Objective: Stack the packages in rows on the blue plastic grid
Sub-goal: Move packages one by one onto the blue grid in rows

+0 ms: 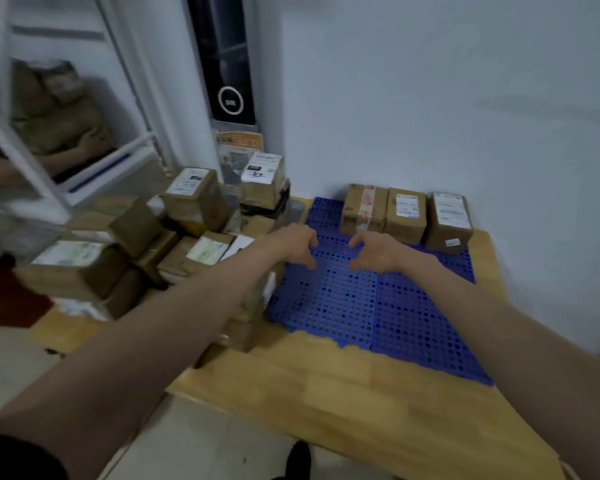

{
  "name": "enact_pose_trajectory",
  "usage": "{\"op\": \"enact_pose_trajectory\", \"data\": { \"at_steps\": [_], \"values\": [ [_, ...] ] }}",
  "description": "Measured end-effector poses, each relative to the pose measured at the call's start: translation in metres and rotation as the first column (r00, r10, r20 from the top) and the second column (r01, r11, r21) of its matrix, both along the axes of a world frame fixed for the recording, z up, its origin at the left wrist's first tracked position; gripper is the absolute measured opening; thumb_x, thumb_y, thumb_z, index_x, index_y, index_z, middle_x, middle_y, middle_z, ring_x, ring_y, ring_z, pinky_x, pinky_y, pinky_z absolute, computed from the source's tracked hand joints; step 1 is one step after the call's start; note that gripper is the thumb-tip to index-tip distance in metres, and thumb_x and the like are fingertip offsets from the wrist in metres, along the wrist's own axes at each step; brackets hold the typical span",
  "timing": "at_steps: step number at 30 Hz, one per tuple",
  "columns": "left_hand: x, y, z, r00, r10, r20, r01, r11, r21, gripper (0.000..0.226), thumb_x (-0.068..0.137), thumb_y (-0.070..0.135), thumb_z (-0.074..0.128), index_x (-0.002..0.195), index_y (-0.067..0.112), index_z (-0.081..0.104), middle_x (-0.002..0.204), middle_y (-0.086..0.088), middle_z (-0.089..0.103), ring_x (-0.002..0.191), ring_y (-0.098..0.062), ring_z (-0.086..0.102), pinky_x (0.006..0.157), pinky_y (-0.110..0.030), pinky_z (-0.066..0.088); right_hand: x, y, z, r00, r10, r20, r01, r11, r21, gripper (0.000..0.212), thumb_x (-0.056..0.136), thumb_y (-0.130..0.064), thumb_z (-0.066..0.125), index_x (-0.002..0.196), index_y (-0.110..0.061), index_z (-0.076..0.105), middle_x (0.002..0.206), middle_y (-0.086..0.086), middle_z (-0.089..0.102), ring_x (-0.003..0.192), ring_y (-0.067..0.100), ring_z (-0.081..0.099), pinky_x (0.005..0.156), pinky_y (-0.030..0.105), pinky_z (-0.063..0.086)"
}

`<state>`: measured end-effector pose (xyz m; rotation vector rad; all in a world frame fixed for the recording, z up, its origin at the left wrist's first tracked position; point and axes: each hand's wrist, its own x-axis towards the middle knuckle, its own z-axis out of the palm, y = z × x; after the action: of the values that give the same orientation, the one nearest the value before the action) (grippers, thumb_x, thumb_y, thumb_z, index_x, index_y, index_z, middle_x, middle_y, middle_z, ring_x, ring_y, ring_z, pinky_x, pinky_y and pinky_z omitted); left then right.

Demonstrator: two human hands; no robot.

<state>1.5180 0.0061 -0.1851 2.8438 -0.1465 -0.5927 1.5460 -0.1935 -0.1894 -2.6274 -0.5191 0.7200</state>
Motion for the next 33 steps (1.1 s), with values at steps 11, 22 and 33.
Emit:
{"op": "enact_pose_trajectory", "data": {
  "at_steps": [11, 22, 33],
  "values": [
    [-0.098, 0.101, 0.018, 0.972, 0.168, 0.162, -0.170, 0.985, 0.002, 0.049, 0.084, 0.038, 0.072, 0.126, 0.018, 0.058, 0.122, -0.001, 0.059, 0.109, -0.022, 0.055, 0.082, -0.032, 0.046, -0.065, 0.089, 0.023, 0.983, 0.184, -0.013, -0.184, 0.983, 0.000, 0.052, 0.094, -0.032, 0.063, 0.139, -0.019, 0.041, 0.108, 0.005, 0.055, 0.078, 0.023, 0.058, 0.063, 0.032, 0.048],
    [-0.117, 0.218, 0.028, 0.918, 0.332, 0.218, -0.338, 0.941, -0.008, 0.037, 0.079, 0.032, 0.075, 0.112, 0.022, 0.060, 0.107, 0.001, 0.062, 0.092, -0.017, 0.058, 0.082, -0.034, 0.052, -0.059, 0.202, 0.043, 0.941, 0.322, 0.102, -0.324, 0.946, 0.004, 0.052, 0.092, -0.036, 0.065, 0.136, -0.018, 0.047, 0.137, 0.005, 0.048, 0.111, 0.023, 0.056, 0.076, 0.028, 0.049],
    [-0.077, 0.405, 0.018, 0.917, 0.358, 0.175, -0.369, 0.929, 0.035, 0.056, 0.080, 0.027, 0.078, 0.129, 0.015, 0.054, 0.122, -0.007, 0.057, 0.101, -0.020, 0.053, 0.081, -0.029, 0.043, -0.022, 0.373, 0.028, 0.964, 0.247, 0.096, -0.257, 0.961, 0.101, 0.047, 0.087, -0.031, 0.068, 0.130, -0.021, 0.052, 0.119, 0.003, 0.058, 0.093, 0.016, 0.062, 0.074, 0.032, 0.058]
  ]
}}
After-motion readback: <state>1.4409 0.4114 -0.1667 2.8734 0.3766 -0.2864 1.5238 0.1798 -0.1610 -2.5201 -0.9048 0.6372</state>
